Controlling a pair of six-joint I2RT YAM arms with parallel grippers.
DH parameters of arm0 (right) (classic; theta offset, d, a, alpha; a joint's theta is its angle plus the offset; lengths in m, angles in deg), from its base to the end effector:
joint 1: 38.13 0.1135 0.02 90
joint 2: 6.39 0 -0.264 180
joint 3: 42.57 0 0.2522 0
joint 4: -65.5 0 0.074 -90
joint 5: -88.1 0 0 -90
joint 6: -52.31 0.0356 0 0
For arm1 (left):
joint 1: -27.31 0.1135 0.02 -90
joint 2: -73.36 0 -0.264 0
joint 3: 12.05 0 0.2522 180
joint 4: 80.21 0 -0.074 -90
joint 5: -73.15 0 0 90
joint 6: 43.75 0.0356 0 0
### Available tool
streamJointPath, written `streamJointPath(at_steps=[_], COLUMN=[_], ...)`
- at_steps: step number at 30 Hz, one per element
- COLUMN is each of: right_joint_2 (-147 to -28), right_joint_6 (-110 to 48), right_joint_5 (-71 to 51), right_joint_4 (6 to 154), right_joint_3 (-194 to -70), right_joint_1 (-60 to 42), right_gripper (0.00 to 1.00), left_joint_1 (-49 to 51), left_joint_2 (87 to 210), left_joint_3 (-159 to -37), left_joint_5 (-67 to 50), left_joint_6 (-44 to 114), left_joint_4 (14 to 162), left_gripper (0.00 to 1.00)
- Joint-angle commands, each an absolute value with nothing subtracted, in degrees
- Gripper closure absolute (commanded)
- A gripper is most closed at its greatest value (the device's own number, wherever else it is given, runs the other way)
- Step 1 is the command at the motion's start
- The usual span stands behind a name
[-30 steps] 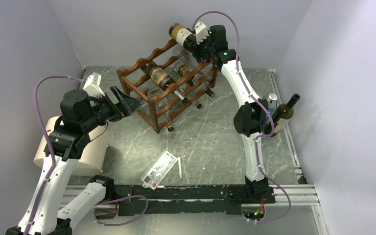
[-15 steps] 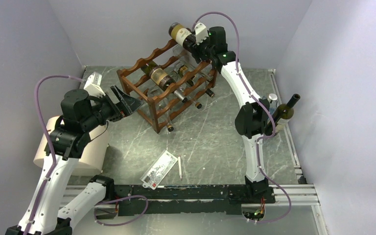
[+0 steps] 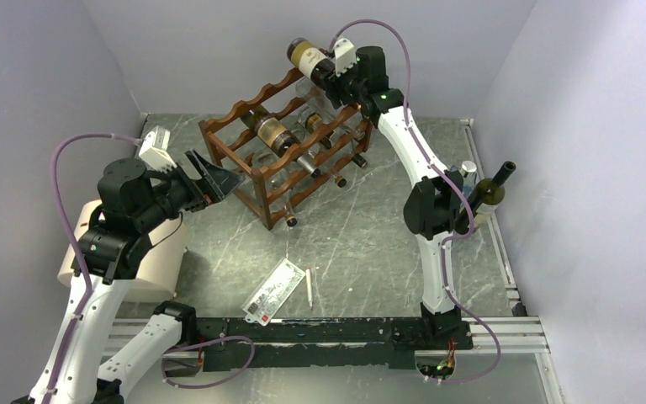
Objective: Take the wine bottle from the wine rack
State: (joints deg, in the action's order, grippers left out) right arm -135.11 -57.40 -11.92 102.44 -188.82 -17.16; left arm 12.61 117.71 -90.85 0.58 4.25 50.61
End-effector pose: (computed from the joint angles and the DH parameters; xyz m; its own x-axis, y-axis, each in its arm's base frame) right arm 0.4913 0.1949 0.3592 -0.1216 -0.4023 -0.9074 -0.5807 0.7703 -0.2637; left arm 0.1362 -0.0468 0.4133 -0.5323 -0.5204 -0.6678 0.2236 0.6744 -0.7037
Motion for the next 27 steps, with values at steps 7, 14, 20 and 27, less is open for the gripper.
streamJointPath(at_steps=[7,14,20,27], right_joint_2=[-127.82,-125.57,-125.08,-123.72], right_joint_6=[-52.25,-49.25,-47.26,-44.11], right_joint_5=[-19.67,-18.45,-19.75,-20.37], right_joint_4=[92.64,89.26,88.21,87.0], right_joint_3=[-190.05,-188.22,-187.76,-186.74], right_joint_1=[-12.82,-12.82,-12.82,-12.9], right_gripper=[1.0,1.0,1.0,1.0], left_joint_1=[12.81,12.81,12.81,12.81], left_joint_2=[118.21,118.95,118.82,118.61], left_joint_3=[-90.75,-90.57,-90.67,-90.09], left_joint_5=[1.63,2.24,2.03,2.03], left_joint_6=[4.07,3.72,3.62,3.55], left_joint_4=[52.68,53.33,53.12,53.1], left_gripper=[0.01,0.01,0.01,0.01])
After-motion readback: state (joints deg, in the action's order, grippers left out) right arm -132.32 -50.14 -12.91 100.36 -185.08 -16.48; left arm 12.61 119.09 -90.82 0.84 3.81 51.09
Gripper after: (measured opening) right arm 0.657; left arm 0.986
